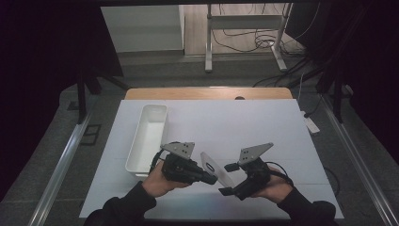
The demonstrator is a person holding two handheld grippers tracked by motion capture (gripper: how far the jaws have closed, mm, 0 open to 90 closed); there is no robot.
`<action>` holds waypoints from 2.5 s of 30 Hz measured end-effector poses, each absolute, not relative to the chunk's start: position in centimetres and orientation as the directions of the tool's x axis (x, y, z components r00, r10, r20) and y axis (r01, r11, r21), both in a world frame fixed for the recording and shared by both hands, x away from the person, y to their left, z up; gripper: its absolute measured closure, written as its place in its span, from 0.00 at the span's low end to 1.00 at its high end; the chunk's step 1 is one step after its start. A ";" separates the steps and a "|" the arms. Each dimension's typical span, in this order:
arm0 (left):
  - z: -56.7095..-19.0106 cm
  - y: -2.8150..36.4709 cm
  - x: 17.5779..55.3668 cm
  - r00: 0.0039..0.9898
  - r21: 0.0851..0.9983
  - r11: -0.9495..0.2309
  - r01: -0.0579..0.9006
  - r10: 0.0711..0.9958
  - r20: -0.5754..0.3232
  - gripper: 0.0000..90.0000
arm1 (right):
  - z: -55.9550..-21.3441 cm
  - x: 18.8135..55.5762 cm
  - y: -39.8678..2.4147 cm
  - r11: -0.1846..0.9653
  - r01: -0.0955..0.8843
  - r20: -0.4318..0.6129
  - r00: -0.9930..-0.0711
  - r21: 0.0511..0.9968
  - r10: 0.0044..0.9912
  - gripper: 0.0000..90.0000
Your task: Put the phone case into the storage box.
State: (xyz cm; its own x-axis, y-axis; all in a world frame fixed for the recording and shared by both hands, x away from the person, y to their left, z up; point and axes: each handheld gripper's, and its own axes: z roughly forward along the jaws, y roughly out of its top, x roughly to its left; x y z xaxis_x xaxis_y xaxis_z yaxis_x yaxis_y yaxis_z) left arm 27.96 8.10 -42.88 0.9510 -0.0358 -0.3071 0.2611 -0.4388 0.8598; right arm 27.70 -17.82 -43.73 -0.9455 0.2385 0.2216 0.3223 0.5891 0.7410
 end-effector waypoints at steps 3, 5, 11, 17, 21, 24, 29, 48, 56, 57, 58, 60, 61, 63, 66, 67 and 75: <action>-43.0 8.1 28.0 0.952 0.851 -0.452 0.268 -0.013 -0.306 0.98 | -43.8 27.7 -17.9 0.593 0.318 0.211 -0.947 0.740 0.244 0.17; -43.0 8.1 28.0 0.953 0.845 -0.461 0.269 0.002 -0.303 0.98 | -43.9 27.8 -17.9 0.593 0.313 0.201 -0.947 0.742 0.249 0.16; -42.9 8.1 28.1 0.952 0.833 -0.474 0.287 0.043 -0.304 0.98 | -44.1 27.8 -18.1 0.605 0.323 0.187 -0.942 0.728 0.277 0.12; -42.7 8.4 28.2 0.949 0.825 -0.474 0.307 0.092 -0.300 0.98 | -44.1 27.9 -18.6 0.598 0.335 0.177 -0.935 0.728 0.308 0.11; -42.5 8.7 28.3 0.946 0.820 -0.474 0.322 0.126 -0.299 0.98 | -44.0 27.9 -18.8 0.590 0.349 0.172 -0.926 0.729 0.335 0.09; -42.4 8.8 28.3 0.944 0.813 -0.481 0.329 0.164 -0.286 0.98 | -44.0 27.8 -19.1 0.592 0.360 0.156 -0.917 0.721 0.366 0.07; -42.3 9.0 28.4 0.941 0.805 -0.487 0.338 0.200 -0.274 0.98 | -44.1 27.6 -19.4 0.599 0.370 0.142 -0.909 0.711 0.393 0.05; -41.2 10.6 29.5 0.921 0.798 -0.483 0.360 0.320 -0.222 0.98 | -43.9 26.5 -21.2 0.605 0.399 0.071 -0.868 0.690 0.491 0.01; -40.8 11.6 29.9 0.909 0.793 -0.482 0.373 0.363 -0.208 0.98 | -43.8 26.1 -22.3 0.584 0.408 0.064 -0.853 0.702 0.519 0.00; -40.7 11.8 30.0 0.906 0.793 -0.480 0.376 0.369 -0.206 0.98 | -43.7 26.0 -22.6 0.579 0.412 0.063 -0.848 0.704 0.527 0.00; -40.7 12.0 30.1 0.905 0.792 -0.480 0.378 0.374 -0.205 0.98 | -43.7 26.0 -22.8 0.574 0.411 0.062 -0.846 0.708 0.529 0.00; -40.6 12.3 30.2 0.900 0.788 -0.481 0.384 0.384 -0.204 0.98 | -43.7 25.9 -23.1 0.568 0.415 0.059 -0.839 0.711 0.540 0.00; -40.6 12.5 30.3 0.898 0.787 -0.480 0.387 0.391 -0.202 0.98 | -43.7 25.8 -23.3 0.564 0.419 0.062 -0.837 0.712 0.543 0.00; -40.6 12.7 30.5 0.893 0.784 -0.481 0.392 0.402 -0.200 0.98 | -43.8 25.8 -23.6 0.560 0.421 0.060 -0.833 0.713 0.549 0.00; -40.5 13.0 30.6 0.889 0.782 -0.479 0.398 0.414 -0.198 0.98 | -43.8 25.7 -23.8 0.556 0.424 0.062 -0.830 0.715 0.554 0.00; -40.4 13.2 30.7 0.885 0.782 -0.477 0.402 0.421 -0.198 0.98 | -43.8 25.6 -24.0 0.554 0.424 0.059 -0.828 0.717 0.558 0.00; -39.5 14.6 31.1 0.867 0.780 -0.470 0.413 0.465 -0.179 0.98 | -44.0 25.3 -25.4 0.539 0.432 0.042 -0.806 0.723 0.590 0.00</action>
State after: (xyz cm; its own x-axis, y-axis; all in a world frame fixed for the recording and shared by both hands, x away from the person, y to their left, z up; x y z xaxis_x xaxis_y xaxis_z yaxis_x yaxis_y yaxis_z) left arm 31.14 14.57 -39.52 0.8670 0.4653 -0.1785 0.4129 -0.4701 0.7800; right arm 25.28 -25.45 -43.98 -0.8061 0.5903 0.0421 0.4325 0.5390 0.7228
